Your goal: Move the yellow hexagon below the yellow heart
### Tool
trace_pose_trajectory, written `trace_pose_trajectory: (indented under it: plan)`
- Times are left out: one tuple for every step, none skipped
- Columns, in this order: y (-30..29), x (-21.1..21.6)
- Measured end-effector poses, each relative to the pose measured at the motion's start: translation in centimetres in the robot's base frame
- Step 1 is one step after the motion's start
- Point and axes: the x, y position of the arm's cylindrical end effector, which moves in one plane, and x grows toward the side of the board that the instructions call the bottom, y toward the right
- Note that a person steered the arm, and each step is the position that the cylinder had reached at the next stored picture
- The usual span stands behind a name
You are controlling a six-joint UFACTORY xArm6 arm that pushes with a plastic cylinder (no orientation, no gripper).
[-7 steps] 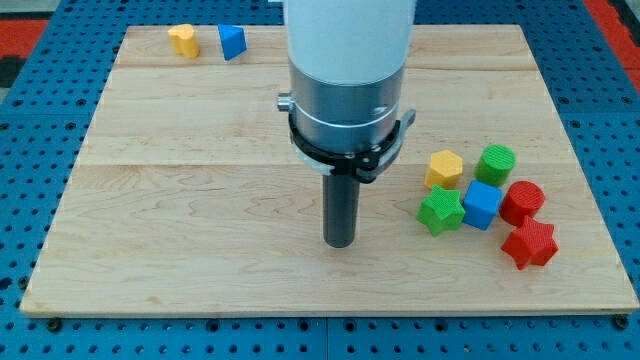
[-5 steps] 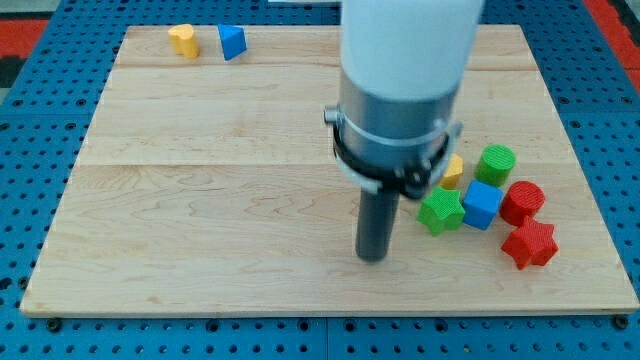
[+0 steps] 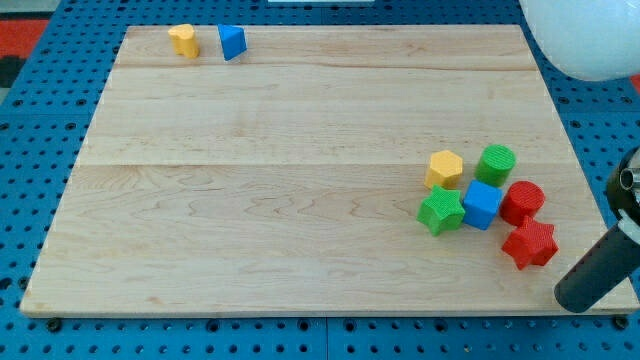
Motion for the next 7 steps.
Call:
trace_pose_trajectory:
  plan:
    - [0.0,0.0]
    - [0.3,0.0]
    - [0.3,0.0]
    - [2.0,-2.2]
    - [-0.8,-6.9]
    - [-8.6,-13.3]
    - [-6.5,-13.8]
